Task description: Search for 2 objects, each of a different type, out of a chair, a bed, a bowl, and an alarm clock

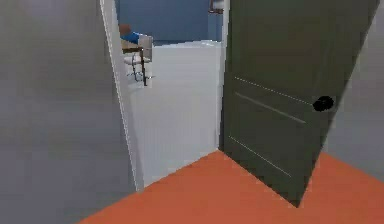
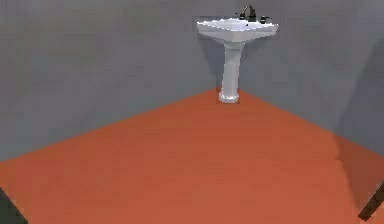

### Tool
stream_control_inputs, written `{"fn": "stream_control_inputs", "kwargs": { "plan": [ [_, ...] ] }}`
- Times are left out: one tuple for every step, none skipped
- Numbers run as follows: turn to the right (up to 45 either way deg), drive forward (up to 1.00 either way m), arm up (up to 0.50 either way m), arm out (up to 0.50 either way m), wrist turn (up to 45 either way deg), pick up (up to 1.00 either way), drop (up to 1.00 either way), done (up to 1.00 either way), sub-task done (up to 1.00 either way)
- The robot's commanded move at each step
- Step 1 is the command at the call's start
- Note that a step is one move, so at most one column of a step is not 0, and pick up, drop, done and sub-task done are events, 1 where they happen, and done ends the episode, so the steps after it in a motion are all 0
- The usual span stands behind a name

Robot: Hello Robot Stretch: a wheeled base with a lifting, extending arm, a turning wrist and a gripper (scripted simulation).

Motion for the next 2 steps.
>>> {"fn": "stream_control_inputs", "kwargs": {
  "plan": [
    [0.0, 1.00, 0.00, 0.00, 0.0, 0.00, 0.00, 0.00, 0.00],
    [-6.0, 0.00, 0.00, 0.00, 0.0, 0.00, 0.00, 0.00, 0.00]
  ]
}}
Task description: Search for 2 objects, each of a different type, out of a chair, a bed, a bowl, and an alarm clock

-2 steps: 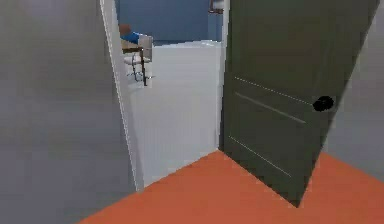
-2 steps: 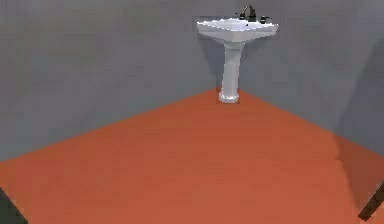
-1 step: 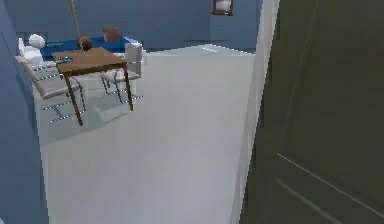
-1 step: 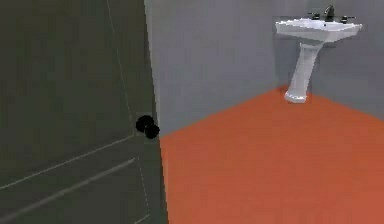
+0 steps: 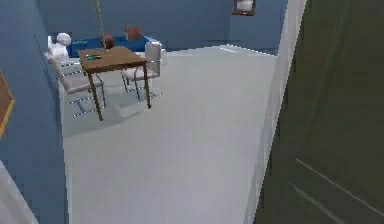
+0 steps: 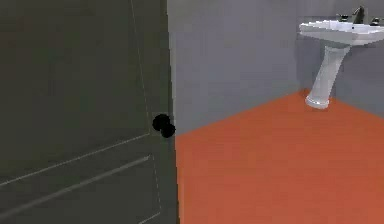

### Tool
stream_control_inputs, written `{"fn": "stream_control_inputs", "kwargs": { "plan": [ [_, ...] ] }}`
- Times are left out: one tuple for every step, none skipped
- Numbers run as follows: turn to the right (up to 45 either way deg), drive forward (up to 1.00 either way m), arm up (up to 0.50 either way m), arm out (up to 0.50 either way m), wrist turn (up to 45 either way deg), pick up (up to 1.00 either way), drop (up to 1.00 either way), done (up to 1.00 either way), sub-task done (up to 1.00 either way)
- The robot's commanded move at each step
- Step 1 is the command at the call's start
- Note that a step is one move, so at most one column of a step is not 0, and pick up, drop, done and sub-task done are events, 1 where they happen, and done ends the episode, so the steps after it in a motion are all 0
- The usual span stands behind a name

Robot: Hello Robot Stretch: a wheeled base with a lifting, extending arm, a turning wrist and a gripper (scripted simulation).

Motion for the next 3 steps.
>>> {"fn": "stream_control_inputs", "kwargs": {
  "plan": [
    [0.0, 0.30, 0.00, 0.00, 0.0, 0.00, 0.00, 0.00, 0.00],
    [-30.0, 0.00, 0.00, 0.00, 0.0, 0.00, 0.00, 0.00, 0.00],
    [0.0, 1.00, 0.00, 0.00, 0.0, 0.00, 0.00, 0.00, 0.00]
  ]
}}
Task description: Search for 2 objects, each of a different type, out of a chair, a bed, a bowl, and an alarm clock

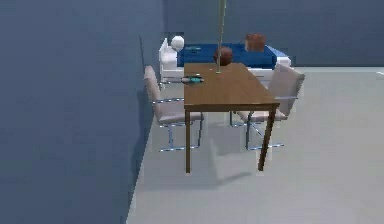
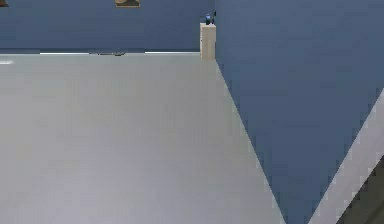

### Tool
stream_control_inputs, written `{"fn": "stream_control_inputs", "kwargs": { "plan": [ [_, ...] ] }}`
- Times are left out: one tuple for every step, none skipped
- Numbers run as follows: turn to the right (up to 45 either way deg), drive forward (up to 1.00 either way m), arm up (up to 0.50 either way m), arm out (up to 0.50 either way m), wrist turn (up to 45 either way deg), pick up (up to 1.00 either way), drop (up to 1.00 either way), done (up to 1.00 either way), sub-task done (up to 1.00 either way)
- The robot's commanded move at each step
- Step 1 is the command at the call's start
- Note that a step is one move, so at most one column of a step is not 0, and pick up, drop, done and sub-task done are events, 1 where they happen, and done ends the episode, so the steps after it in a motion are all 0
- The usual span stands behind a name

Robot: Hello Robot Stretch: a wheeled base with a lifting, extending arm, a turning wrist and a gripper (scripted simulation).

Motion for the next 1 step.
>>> {"fn": "stream_control_inputs", "kwargs": {
  "plan": [
    [-3.0, 0.00, 0.00, 0.00, 0.0, 0.00, 0.00, 0.00, 0.00]
  ]
}}
